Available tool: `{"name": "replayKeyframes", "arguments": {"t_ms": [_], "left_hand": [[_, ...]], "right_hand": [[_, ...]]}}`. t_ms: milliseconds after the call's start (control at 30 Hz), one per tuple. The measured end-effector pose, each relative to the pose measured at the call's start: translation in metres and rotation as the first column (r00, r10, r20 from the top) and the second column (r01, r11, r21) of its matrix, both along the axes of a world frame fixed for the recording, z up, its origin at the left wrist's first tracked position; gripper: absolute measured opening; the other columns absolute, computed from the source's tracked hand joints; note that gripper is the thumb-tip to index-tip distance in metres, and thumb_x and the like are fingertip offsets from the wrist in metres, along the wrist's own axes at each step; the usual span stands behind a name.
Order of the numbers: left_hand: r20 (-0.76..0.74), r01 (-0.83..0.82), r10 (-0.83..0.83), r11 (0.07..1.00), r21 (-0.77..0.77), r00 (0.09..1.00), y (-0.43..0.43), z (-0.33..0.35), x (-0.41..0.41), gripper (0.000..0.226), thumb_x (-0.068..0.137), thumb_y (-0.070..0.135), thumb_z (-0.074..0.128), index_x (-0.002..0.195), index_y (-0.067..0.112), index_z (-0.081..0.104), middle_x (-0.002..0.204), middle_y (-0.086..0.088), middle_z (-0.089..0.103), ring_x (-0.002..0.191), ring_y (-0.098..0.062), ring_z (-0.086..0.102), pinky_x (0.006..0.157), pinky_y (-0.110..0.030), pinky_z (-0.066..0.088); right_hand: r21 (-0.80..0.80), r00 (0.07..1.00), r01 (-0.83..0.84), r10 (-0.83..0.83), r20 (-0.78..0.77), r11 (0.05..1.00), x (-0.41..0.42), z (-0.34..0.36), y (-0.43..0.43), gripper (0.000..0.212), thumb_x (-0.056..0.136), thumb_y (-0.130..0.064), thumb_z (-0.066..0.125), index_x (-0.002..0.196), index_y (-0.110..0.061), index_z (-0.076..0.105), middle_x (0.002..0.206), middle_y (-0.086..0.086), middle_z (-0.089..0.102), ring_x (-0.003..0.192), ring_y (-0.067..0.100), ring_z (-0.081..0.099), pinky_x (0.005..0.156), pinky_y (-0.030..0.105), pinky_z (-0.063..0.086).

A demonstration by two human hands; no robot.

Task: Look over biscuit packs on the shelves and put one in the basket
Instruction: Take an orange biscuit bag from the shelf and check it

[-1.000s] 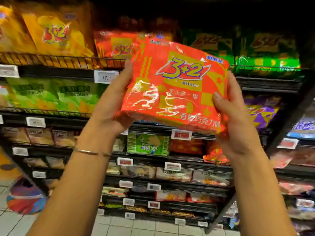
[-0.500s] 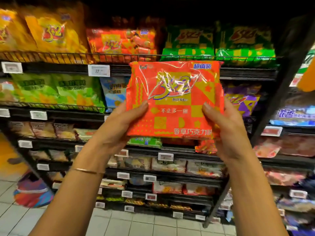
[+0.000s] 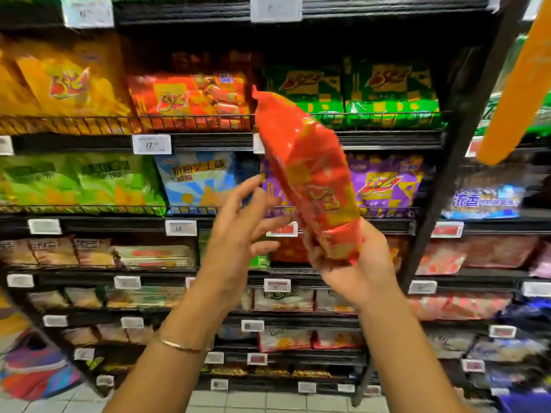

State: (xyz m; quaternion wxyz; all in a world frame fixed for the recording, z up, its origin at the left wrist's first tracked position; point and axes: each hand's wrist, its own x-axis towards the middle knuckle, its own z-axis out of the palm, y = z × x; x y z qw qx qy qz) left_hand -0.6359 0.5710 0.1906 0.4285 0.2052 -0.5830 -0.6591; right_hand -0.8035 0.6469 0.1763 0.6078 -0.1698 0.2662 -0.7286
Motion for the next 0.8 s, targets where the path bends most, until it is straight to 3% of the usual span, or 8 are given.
{"name": "replayKeyframes", "arguments": {"t_ms": [67, 133, 200, 300, 400, 500, 600, 800], "left_hand": [[0.102, 0.078, -0.091, 0.989, 0.125, 0.991, 0.008, -0.010, -0.018, 0.064, 0.084, 0.069, 0.067, 0.126, 0.021, 0.061, 0.094, -0.002, 0.069, 0.082, -0.016, 0.067, 0.085, -0.041, 0.046], [0.049, 0.184, -0.210, 0.930, 0.317, 0.977, 0.010, -0.014, -0.031, 0.057, 0.079, 0.070, 0.066, 0.108, 0.022, 0.075, 0.074, 0.005, 0.066, 0.063, -0.011, 0.053, 0.073, -0.033, 0.043], [-0.050, 0.193, -0.187, 0.922, 0.336, 0.981, 0.004, -0.023, -0.034, 0.046, 0.075, 0.066, 0.071, 0.088, 0.023, 0.081, 0.070, 0.005, 0.069, 0.054, -0.007, 0.052, 0.058, -0.026, 0.041], [-0.178, 0.102, -0.052, 0.954, 0.282, 0.983, 0.001, -0.025, -0.035, 0.065, 0.067, 0.053, 0.091, 0.111, 0.010, 0.071, 0.092, -0.008, 0.075, 0.076, -0.015, 0.071, 0.070, -0.031, 0.058], [-0.096, -0.262, 0.271, 0.961, 0.093, 0.958, -0.003, -0.018, -0.032, 0.103, 0.053, 0.040, 0.096, 0.142, 0.013, 0.052, 0.127, -0.007, 0.074, 0.108, -0.019, 0.074, 0.086, -0.033, 0.062], [-0.012, -0.436, 0.442, 0.880, -0.186, 0.897, -0.002, -0.008, -0.029, 0.126, 0.050, 0.041, 0.100, 0.156, 0.027, 0.034, 0.141, 0.009, 0.061, 0.119, 0.001, 0.066, 0.097, -0.019, 0.055], [0.027, -0.437, 0.459, 0.861, -0.262, 0.888, -0.004, -0.003, -0.024, 0.139, 0.049, 0.045, 0.101, 0.162, 0.028, 0.023, 0.149, 0.011, 0.050, 0.121, 0.012, 0.058, 0.097, -0.007, 0.048], [-0.119, -0.334, 0.331, 0.942, -0.013, 0.936, -0.005, -0.005, 0.000, 0.085, 0.071, 0.041, 0.088, 0.144, 0.017, 0.053, 0.122, -0.007, 0.076, 0.105, -0.020, 0.076, 0.082, -0.032, 0.062]], "right_hand": [[-0.014, 0.985, -0.105, 0.106, 0.137, 0.994, 0.013, -0.013, -0.001, 0.045, 0.082, -0.032, 0.056, 0.110, -0.003, 0.077, 0.111, 0.017, 0.072, 0.072, 0.022, 0.069, 0.046, 0.022, 0.048], [0.017, 0.989, -0.139, 0.138, 0.054, 0.990, 0.020, -0.021, 0.000, 0.043, 0.075, -0.036, 0.061, 0.099, -0.007, 0.082, 0.103, 0.015, 0.074, 0.065, 0.021, 0.067, 0.043, 0.023, 0.045], [0.128, 0.949, -0.061, 0.097, -0.301, 0.990, 0.016, -0.028, 0.003, 0.040, 0.085, -0.043, 0.055, 0.087, -0.016, 0.084, 0.091, 0.014, 0.076, 0.057, 0.023, 0.066, 0.045, 0.024, 0.044], [0.166, 0.714, 0.123, 0.029, -0.699, 0.978, -0.002, -0.022, 0.011, 0.050, 0.105, -0.052, 0.039, 0.089, -0.029, 0.081, 0.091, 0.009, 0.079, 0.072, 0.023, 0.071, 0.060, 0.031, 0.049], [-0.071, 0.815, 0.112, -0.132, -0.564, 0.991, -0.031, -0.003, 0.022, 0.044, 0.094, -0.068, 0.052, 0.104, -0.035, 0.081, 0.101, 0.006, 0.080, 0.087, 0.020, 0.075, 0.074, 0.041, 0.058], [-0.223, 0.891, -0.100, -0.013, -0.454, 0.970, -0.045, 0.017, 0.037, 0.070, 0.072, -0.081, 0.067, 0.114, -0.027, 0.080, 0.118, 0.013, 0.077, 0.104, 0.029, 0.075, 0.082, 0.053, 0.062], [-0.149, 0.842, -0.061, -0.029, -0.538, 0.987, -0.040, 0.012, 0.036, 0.048, 0.067, -0.053, 0.087, 0.108, -0.028, 0.080, 0.117, 0.009, 0.077, 0.101, 0.027, 0.075, 0.081, 0.052, 0.062], [-0.215, 0.890, 0.118, -0.199, -0.410, 0.970, -0.029, -0.008, 0.034, 0.036, 0.081, -0.020, 0.067, 0.116, -0.019, 0.074, 0.108, 0.010, 0.077, 0.087, 0.022, 0.076, 0.061, 0.032, 0.062]]}}
